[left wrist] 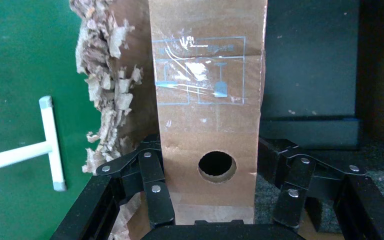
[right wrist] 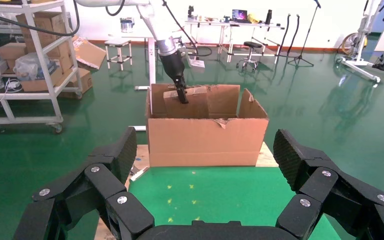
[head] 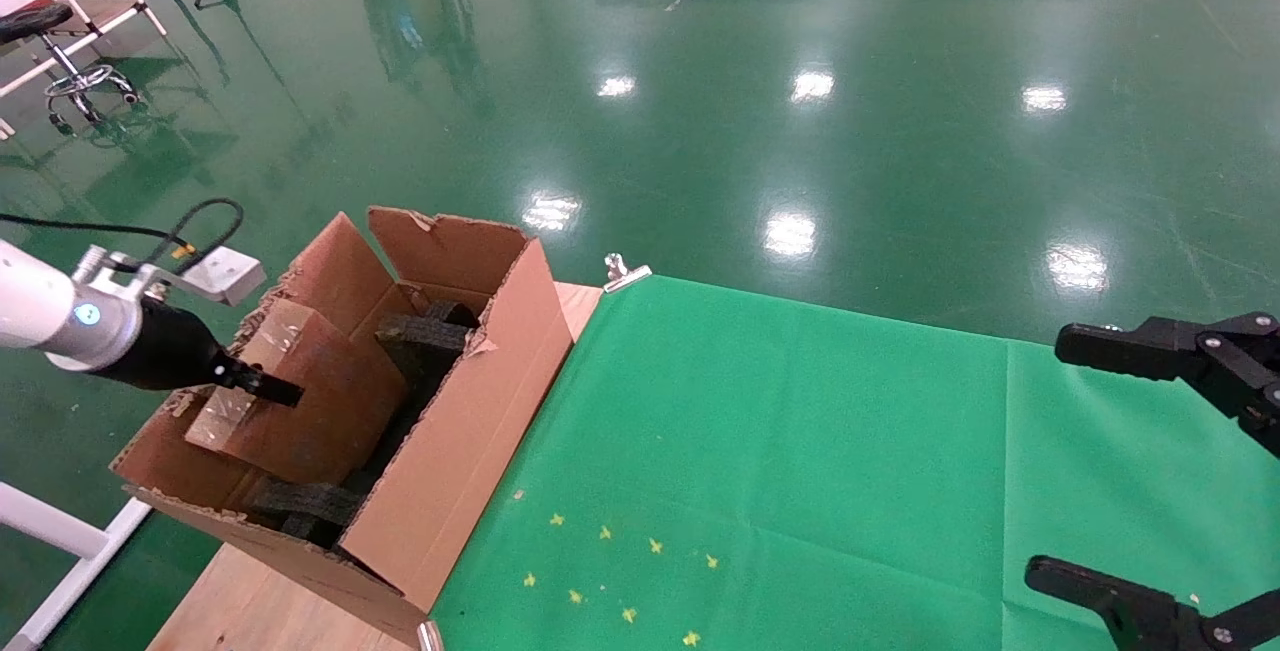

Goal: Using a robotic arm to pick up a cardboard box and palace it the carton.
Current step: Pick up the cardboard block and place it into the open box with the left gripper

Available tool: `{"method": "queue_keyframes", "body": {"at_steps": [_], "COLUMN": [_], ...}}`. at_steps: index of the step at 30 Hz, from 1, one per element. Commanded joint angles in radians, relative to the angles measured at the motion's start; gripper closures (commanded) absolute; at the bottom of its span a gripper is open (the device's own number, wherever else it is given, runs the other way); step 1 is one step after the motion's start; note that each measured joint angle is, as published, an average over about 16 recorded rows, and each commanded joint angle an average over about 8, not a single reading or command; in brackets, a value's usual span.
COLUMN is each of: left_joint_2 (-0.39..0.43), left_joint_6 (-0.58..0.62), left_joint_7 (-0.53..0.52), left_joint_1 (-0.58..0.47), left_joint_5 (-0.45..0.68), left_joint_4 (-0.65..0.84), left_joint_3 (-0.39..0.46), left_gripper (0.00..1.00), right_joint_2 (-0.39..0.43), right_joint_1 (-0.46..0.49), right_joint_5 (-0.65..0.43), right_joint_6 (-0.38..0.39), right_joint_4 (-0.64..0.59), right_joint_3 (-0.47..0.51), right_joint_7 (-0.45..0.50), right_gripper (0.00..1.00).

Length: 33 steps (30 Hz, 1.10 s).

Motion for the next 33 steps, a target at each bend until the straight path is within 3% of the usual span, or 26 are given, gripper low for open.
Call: {"method": "queue_keyframes", "body": {"at_steps": [1,6,7,33], "left_joint_2": [0.011,0.021,0.023,0.015], "left_joint_6": [-0.011,-0.026,-0.028,-0.016], "left_joint_7": [0.0,-0.001,-0.001,0.0], "left_joint_1": [0.008,0.017,0.018,0.012], "left_joint_5": [0.001,0.004,0.005,0.009], "left_joint_4": [0.014,0.032,0.034,0.023], "left_joint_3": [0.001,0.004,0.005,0.003], "left_gripper": [0.69,0.07,0.0,0.0], "right_joint_2": [0.0,0.0,0.0,0.0], "right_joint_1": [0.0,0.0,0.0,0.0], "right_joint_5": [0.0,0.0,0.0,0.0], "right_joint_6": [0.0,0.0,0.0,0.0], "right_joint_4": [0.0,0.0,0.0,0.0], "right_joint_3": [0.0,0.0,0.0,0.0], "right_joint_7": [0.0,0.0,0.0,0.0], "right_gripper": [0.0,0.0,0.0,0.0]}}
